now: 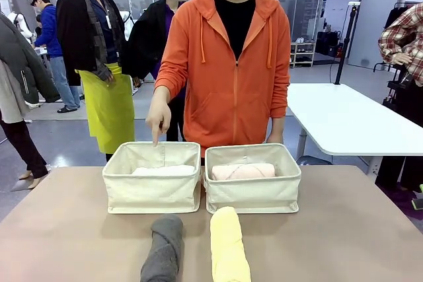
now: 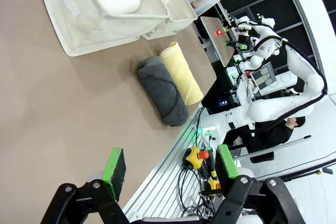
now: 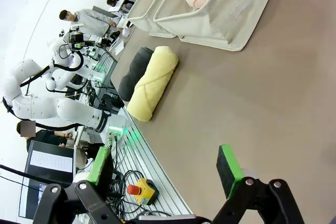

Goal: Divide the towels into two baskets.
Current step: Pick up one hotel-folded towel from the bottom of the table and place it in the Fabric basket indicated by the person.

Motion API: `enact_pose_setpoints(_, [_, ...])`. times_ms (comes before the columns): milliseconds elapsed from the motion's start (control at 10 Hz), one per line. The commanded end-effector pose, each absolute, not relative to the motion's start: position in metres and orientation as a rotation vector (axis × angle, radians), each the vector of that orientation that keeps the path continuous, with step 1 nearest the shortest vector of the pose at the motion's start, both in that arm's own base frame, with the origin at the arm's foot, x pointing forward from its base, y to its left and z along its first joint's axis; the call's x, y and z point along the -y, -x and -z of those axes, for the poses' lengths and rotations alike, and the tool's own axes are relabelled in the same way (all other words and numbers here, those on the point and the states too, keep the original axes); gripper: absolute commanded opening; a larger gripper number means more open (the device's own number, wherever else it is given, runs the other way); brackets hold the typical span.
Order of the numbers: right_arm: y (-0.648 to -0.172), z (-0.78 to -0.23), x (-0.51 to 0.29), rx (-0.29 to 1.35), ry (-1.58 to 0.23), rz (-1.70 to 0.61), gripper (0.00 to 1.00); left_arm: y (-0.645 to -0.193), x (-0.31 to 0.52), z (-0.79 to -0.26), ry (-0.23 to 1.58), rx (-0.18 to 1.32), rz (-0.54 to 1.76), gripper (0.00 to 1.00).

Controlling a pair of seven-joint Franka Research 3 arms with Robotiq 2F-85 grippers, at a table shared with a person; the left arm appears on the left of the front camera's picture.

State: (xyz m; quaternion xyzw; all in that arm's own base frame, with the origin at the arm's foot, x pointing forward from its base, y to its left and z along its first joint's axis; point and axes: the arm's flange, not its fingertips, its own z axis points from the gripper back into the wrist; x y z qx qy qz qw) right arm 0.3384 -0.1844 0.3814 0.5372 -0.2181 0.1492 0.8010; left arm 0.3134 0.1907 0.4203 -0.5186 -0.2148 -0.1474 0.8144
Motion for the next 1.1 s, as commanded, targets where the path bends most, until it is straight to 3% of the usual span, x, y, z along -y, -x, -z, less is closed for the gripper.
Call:
enact_pose_setpoints(0, [-0.338, -0.384, 0.185, 0.448, -1.147, -0.316, 1.00, -0.319, -0.160, -0.429, 1.053, 0.344, 0.327, 0.87])
enact_pose_setpoints(300, [-0.338, -0.384, 0.185, 0.448, -1.147, -0.316, 1.00, -0.331, -0.077, -0.422, 0.945, 0.120, 0.259, 0.87])
enact_pose_setpoints(700, [-0.338, -0.384, 0.185, 0.448, -1.147, -0.316, 1.00, -0.325, 0.036, -0.393, 0.775, 0.039, 0.157, 0.87])
enact_pose_setpoints(1000, [-0.338, -0.384, 0.185, 0.448, -1.147, -0.316, 1.00, -0.325, 0.092, -0.355, 0.764, 0.019, 0.129, 0.87])
